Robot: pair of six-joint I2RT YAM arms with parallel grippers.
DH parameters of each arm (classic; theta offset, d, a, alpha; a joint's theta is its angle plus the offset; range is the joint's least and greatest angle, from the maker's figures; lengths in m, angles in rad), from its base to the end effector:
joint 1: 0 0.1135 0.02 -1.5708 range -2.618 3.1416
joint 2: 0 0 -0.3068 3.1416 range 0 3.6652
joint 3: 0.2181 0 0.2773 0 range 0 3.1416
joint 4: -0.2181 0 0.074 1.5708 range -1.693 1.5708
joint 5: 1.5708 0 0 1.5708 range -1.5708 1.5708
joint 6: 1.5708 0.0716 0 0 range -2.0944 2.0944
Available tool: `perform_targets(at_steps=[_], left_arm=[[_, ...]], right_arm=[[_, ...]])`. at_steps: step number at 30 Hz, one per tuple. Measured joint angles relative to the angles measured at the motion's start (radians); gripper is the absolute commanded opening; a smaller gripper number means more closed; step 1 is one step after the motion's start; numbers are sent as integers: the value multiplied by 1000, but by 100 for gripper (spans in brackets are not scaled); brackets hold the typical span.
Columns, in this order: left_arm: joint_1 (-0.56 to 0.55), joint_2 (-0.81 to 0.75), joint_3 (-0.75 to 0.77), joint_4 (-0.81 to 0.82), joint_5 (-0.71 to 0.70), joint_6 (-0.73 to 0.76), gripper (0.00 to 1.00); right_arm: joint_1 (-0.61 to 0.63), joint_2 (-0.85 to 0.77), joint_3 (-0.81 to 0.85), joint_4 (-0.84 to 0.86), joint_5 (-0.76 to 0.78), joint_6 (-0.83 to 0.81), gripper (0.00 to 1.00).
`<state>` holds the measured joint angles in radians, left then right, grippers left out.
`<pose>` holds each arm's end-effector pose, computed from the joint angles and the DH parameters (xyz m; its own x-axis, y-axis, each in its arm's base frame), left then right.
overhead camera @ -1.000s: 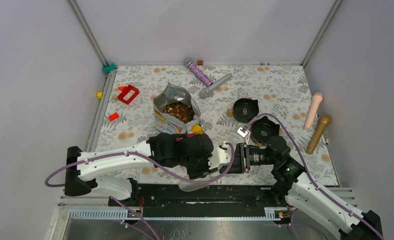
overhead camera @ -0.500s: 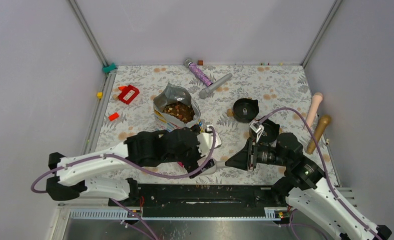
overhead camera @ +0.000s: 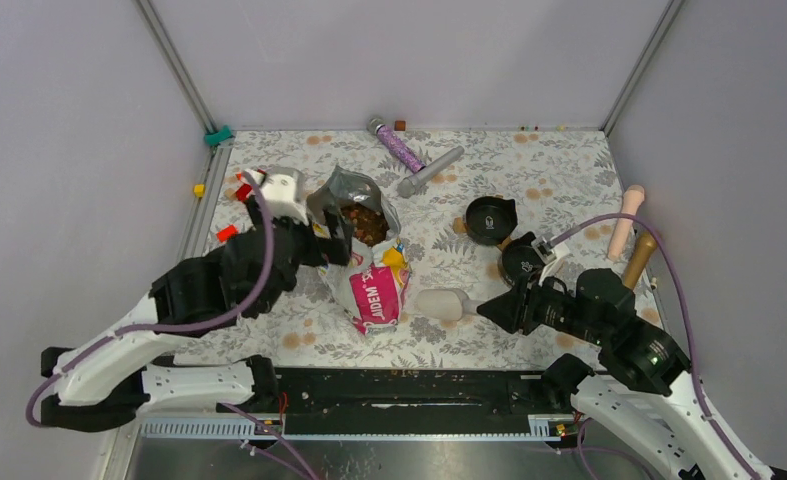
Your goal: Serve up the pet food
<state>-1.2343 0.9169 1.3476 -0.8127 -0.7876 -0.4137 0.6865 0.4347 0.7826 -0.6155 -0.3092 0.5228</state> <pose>0.1040 -0.1436 0.4781 -0.2931 -0.0210 -0.9558 0.3615 0.9231 -0.1311 0.0735 0.0884 0.3538 -0.5920 0.1298 -0.7954 -0.6177 0.5609 0.5513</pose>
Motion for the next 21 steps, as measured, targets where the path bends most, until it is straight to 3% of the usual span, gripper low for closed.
perform_targets(at_steps=[2,7,12,16,21], left_arm=[[104,9,45,-33,-13,-84,99],[459,101,128,-107,158,-208,99],[579,309,196,-187,309,-234,96],[625,447,197,-231,383,-235,68],[669,449,159,-242,437,-225,28]], right_arm=[[0,-2,15,-19,43,-12,0],[0,-2,44,-61,156,-26,0],[0,6,143,-91,308,-32,0],[0,43,293,-82,404,-37,0],[0,118,403,-25,354,-36,0]])
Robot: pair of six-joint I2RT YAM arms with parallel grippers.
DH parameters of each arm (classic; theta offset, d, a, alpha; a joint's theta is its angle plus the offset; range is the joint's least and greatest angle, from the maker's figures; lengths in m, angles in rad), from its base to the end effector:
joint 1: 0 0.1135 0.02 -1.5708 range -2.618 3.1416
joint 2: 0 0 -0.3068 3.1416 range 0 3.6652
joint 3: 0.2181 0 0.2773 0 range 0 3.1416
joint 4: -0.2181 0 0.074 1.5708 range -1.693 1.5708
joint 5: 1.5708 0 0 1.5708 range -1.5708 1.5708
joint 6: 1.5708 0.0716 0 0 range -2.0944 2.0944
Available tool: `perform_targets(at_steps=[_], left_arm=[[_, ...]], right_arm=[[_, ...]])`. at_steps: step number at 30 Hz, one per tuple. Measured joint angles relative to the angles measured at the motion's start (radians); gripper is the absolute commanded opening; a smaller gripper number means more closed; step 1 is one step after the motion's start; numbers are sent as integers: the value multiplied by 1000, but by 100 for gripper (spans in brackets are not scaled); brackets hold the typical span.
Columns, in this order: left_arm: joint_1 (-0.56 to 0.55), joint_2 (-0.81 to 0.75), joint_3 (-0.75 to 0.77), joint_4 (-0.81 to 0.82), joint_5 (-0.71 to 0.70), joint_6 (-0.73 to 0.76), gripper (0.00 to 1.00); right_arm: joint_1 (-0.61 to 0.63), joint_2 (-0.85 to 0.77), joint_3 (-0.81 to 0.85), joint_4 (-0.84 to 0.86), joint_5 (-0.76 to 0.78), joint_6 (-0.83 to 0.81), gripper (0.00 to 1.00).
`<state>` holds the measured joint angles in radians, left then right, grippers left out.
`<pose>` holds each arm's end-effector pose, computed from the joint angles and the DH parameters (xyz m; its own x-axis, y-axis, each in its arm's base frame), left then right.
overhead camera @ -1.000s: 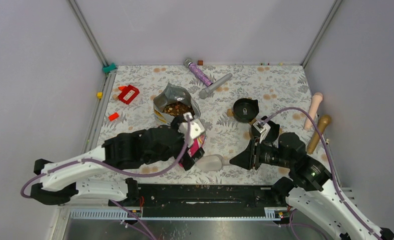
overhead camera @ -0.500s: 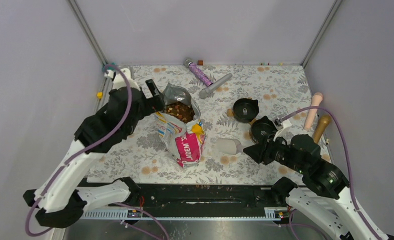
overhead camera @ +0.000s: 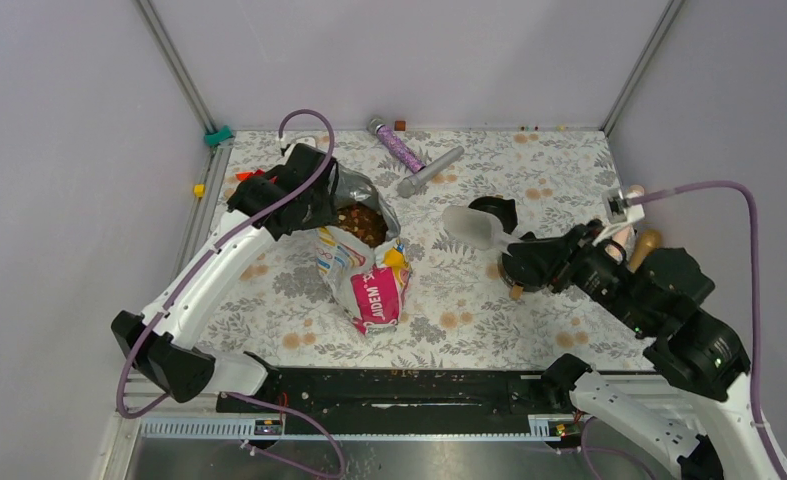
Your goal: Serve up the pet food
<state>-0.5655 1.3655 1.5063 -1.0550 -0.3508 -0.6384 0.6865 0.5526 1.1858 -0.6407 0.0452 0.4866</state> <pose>0.2693 -0.1417 0.3994 -0.7314 -0.1986 -0.6524 -0.1366 0.9799 -0.1452 0.0694 0.0527 0.4820 -0.2849 0.3705 -0.8841 -0.5261 0.7105 0.4673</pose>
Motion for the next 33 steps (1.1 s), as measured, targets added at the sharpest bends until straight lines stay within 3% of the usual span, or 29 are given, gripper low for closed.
perform_targets(at_steps=[2,3,8,13,24,33], left_arm=[[12,-13,-23,2,6,6,5],[14,-20,-32,2,6,8,0],[14,-58,-69,12,0,13,0],[14,-104,-116,47,3,19,0],[14,-141,-155,97,22,40,0],[14,-146,-164,130,51,47,0]], right_arm=[[0,80,64,5,-67,0,0],[2,134,105,10,-98,0,0],[93,410,319,20,-142,-25,0],[213,693,579,-72,-87,-76,0],[306,1350,1363,-644,286,-176,0],[314,1466,1351,-739,406,-231,0]])
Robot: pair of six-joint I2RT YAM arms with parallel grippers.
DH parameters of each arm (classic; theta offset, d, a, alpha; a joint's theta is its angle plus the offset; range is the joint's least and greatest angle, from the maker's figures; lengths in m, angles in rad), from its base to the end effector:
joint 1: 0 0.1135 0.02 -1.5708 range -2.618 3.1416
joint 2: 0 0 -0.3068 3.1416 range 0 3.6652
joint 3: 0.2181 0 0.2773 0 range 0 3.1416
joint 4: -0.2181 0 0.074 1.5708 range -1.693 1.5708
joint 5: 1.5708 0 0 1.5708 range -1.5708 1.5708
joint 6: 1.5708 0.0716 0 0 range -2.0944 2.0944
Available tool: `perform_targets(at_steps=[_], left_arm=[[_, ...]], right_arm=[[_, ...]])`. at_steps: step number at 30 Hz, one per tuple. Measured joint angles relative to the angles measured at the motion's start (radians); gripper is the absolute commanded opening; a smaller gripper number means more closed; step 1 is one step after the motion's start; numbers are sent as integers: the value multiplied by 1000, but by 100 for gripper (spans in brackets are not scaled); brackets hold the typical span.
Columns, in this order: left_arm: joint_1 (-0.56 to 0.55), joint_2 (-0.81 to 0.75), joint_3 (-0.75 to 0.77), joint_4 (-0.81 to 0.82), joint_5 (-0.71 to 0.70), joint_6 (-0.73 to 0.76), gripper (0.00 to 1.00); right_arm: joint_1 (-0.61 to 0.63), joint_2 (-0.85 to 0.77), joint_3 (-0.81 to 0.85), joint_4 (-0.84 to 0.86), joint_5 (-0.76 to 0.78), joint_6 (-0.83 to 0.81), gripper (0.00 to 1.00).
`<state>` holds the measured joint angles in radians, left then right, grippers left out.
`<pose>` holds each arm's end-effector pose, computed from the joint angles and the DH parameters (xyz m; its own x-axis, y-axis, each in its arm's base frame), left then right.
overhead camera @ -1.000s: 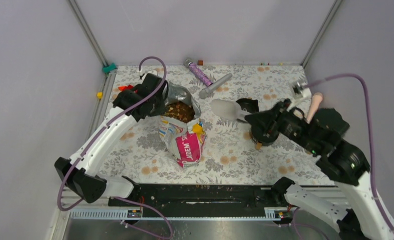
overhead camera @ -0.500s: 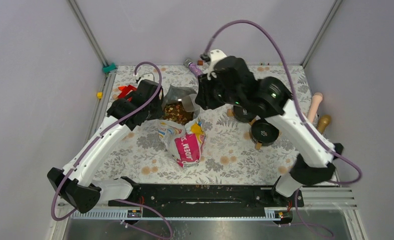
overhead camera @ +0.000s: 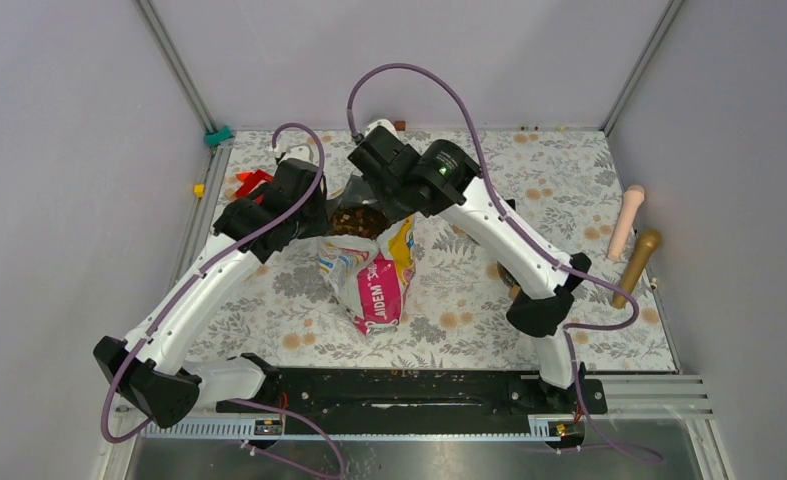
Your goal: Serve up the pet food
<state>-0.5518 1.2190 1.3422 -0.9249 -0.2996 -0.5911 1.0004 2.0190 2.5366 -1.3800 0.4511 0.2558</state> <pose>0.2449 -0.1260 0.3920 -0.6898 -0.2006 -0.6957 -0.0702 0.9749 -0.2115 0.2685 0.3607 0.4710 -0.5496 -0.4350 -0.7132 -0.4809 0.8628 -0.1557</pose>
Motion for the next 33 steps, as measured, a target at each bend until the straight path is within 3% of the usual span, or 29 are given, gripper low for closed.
perform_targets(at_steps=[10,16,20,25,33], left_arm=[[0,-2,-16,42,32,7,0],[-1,-2,-23,58,53,14,0],[-1,-1,-25,66,61,18,0],[-17,6,-27,109,111,13,0],[-24,12,-27,101,163,6,0]], right_arm=[[-84,123,-53,24,-126,1,0],[-110,119,-233,134,-225,35,0],[-137,-14,-502,327,-299,92,0],[-214,-266,-949,726,-439,222,0],[-257,-435,-1304,1099,-572,505,0]])
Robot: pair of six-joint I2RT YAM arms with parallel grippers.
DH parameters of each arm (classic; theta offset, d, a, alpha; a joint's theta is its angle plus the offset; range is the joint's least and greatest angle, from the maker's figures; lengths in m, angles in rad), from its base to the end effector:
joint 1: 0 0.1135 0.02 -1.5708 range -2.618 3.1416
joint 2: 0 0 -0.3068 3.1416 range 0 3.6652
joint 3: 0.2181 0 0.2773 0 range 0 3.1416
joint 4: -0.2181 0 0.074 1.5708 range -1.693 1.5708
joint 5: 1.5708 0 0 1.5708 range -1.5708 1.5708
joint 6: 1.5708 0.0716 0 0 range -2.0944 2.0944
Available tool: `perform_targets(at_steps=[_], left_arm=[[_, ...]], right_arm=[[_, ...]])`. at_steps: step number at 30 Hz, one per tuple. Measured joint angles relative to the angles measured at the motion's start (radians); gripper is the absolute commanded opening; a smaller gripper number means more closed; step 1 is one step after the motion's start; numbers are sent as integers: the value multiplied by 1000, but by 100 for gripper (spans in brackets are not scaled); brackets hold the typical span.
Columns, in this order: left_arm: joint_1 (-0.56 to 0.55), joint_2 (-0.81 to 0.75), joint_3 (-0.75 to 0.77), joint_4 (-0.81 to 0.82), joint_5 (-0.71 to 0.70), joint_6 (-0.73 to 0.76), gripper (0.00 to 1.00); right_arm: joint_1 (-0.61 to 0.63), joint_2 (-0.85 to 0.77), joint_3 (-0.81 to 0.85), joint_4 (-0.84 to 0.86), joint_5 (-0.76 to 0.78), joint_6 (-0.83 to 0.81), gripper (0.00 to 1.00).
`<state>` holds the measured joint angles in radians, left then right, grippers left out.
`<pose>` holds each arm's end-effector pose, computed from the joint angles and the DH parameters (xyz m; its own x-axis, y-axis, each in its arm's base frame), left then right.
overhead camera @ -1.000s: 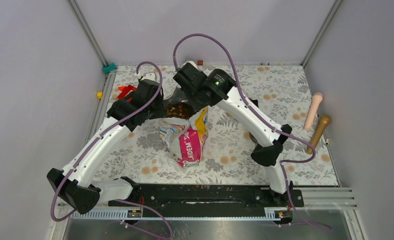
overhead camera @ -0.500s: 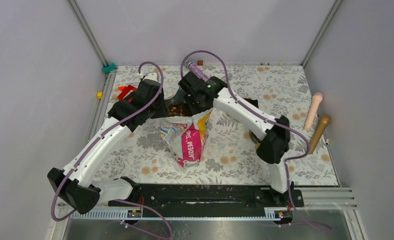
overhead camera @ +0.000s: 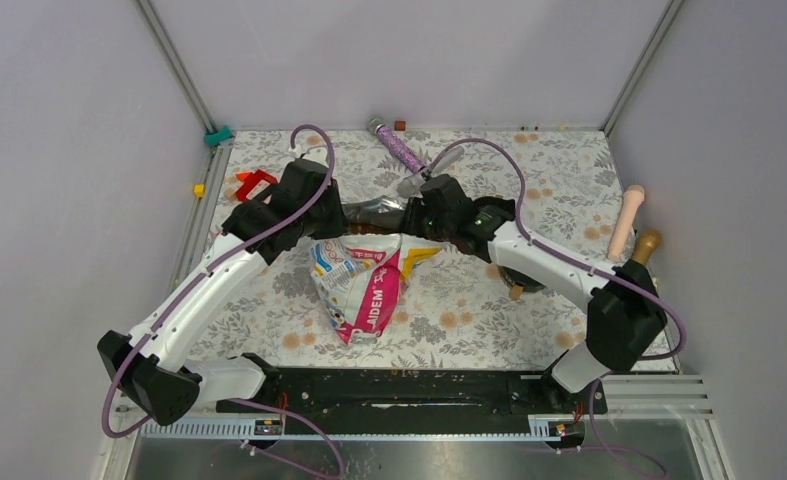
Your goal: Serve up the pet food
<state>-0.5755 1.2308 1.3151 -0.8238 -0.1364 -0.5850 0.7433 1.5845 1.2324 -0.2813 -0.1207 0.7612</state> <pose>0.2482 -0.1494 0.3876 -0.7226 -0.1833 -0.6666 0.0671 0.9410 -0.3316 0.3004 0.2878 0.2974 -0.8282 0.1689 -0.5344 -0.2375 0.7579 0.6076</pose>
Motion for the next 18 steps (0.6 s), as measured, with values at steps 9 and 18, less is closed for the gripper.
perform_targets(at_steps=[9,18], left_arm=[[-9,0,0,15,63,0,0],[-14,0,0,23,128,11,0]], right_arm=[[2,-183,-150,47,31,142,0],[6,-340,-190,31,58,182,0]])
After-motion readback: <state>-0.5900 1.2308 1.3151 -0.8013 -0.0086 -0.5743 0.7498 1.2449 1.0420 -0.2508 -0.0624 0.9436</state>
